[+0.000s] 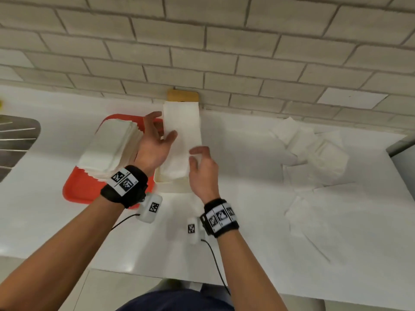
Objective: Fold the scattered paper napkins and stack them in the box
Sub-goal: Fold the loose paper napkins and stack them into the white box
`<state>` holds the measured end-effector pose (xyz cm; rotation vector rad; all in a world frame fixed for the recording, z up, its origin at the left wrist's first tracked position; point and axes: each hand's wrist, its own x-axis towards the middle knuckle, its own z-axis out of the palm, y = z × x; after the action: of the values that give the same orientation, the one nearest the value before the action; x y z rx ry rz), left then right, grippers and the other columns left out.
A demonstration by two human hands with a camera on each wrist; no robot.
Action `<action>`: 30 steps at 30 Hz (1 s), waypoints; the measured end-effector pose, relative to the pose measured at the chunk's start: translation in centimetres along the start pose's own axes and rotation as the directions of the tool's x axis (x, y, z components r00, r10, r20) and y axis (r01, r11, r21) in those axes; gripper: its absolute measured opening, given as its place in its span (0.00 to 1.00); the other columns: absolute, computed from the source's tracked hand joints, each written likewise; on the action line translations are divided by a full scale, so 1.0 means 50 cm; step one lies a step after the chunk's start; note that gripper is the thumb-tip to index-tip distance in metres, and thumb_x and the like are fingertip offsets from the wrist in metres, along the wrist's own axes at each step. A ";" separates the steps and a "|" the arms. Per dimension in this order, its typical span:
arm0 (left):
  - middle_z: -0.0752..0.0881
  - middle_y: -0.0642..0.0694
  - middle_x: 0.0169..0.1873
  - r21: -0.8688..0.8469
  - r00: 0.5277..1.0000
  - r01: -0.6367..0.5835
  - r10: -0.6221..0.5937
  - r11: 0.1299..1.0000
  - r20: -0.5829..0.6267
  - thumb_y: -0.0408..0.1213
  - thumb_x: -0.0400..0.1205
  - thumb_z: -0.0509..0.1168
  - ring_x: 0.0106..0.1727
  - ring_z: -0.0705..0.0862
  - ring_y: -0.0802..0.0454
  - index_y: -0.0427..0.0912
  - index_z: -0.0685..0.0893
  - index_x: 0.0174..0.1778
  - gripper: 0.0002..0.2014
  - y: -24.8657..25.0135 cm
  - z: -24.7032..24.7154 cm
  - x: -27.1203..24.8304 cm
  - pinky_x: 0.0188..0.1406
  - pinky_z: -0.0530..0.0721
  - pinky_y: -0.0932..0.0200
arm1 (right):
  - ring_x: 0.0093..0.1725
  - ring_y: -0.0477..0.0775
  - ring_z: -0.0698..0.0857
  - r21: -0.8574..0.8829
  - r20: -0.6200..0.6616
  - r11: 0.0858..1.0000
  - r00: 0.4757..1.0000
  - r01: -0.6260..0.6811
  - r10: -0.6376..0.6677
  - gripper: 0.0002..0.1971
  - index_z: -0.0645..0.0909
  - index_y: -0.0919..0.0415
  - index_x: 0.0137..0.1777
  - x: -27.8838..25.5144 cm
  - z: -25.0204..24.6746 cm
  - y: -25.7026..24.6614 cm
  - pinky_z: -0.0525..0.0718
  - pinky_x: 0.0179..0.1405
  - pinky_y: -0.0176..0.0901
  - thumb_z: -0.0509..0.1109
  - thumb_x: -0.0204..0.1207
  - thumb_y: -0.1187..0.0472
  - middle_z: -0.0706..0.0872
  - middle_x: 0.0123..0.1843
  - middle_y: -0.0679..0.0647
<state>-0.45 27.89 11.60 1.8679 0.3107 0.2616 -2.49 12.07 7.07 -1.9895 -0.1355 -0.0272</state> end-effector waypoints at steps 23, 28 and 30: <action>0.89 0.45 0.61 0.415 0.813 -0.571 0.421 0.708 0.401 0.33 0.87 0.70 0.64 0.84 0.42 0.41 0.86 0.62 0.09 -0.069 0.169 -0.170 0.58 0.87 0.45 | 0.45 0.54 0.93 -0.342 -0.284 0.916 0.952 -0.211 0.113 0.07 0.87 0.57 0.59 -0.142 -0.327 0.195 0.90 0.51 0.47 0.71 0.86 0.65 0.94 0.46 0.52; 0.90 0.55 0.50 0.370 0.751 -0.542 0.237 0.754 0.616 0.40 0.90 0.64 0.53 0.87 0.49 0.50 0.83 0.57 0.03 -0.078 0.352 -0.238 0.50 0.89 0.46 | 0.77 0.71 0.79 -0.588 -0.326 0.576 0.818 -0.568 0.474 0.36 0.70 0.57 0.84 -0.190 -0.556 0.416 0.80 0.73 0.65 0.80 0.80 0.46 0.77 0.80 0.62; 0.89 0.57 0.48 0.383 0.710 -0.527 0.146 0.759 0.689 0.41 0.90 0.62 0.51 0.87 0.51 0.52 0.82 0.54 0.03 -0.082 0.426 -0.269 0.48 0.89 0.46 | 0.82 0.68 0.74 -0.702 -0.228 0.463 0.786 -0.542 0.574 0.48 0.64 0.54 0.87 -0.201 -0.608 0.452 0.76 0.77 0.67 0.80 0.75 0.32 0.74 0.83 0.59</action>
<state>-6.36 5.56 0.80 2.4722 -0.5147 -0.2450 -8.72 -25.62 -1.78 -2.7727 0.6343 0.4693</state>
